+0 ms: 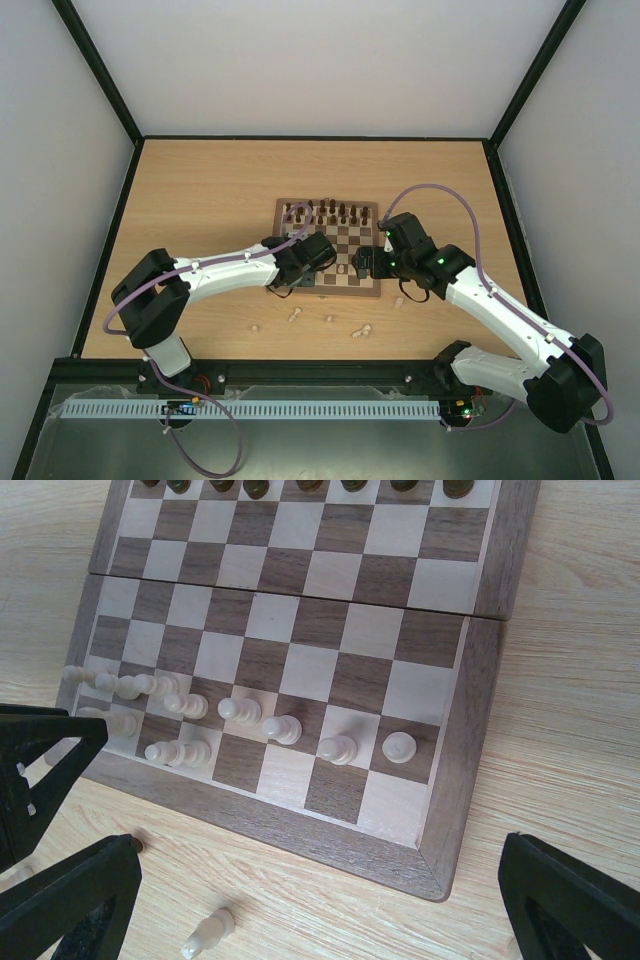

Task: Set up the chess pieces on the board
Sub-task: Place the chess piece on the chessboard.

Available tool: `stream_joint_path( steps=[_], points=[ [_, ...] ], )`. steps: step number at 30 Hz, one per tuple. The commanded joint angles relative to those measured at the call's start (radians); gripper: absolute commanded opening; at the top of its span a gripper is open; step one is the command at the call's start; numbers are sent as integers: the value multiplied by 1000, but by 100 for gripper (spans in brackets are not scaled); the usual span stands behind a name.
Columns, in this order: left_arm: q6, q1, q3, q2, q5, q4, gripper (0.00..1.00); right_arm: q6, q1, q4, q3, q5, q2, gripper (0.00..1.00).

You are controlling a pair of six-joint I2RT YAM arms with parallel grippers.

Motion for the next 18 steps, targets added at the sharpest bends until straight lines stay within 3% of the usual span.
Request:
stream_joint_path(
  steps=[1,11,18],
  points=[
    [-4,-4,-8,7,-19,-26,31,-15,-2,-13,-12,-7,-16,99],
    [-5,-4,-22,16,-17,-18,17,-14,-2,-13,-13,-11,-16,99],
    [-8,-4,-31,3,-19,-22,13,-14,-2,-12,-13,-11,-17,99]
  ],
)
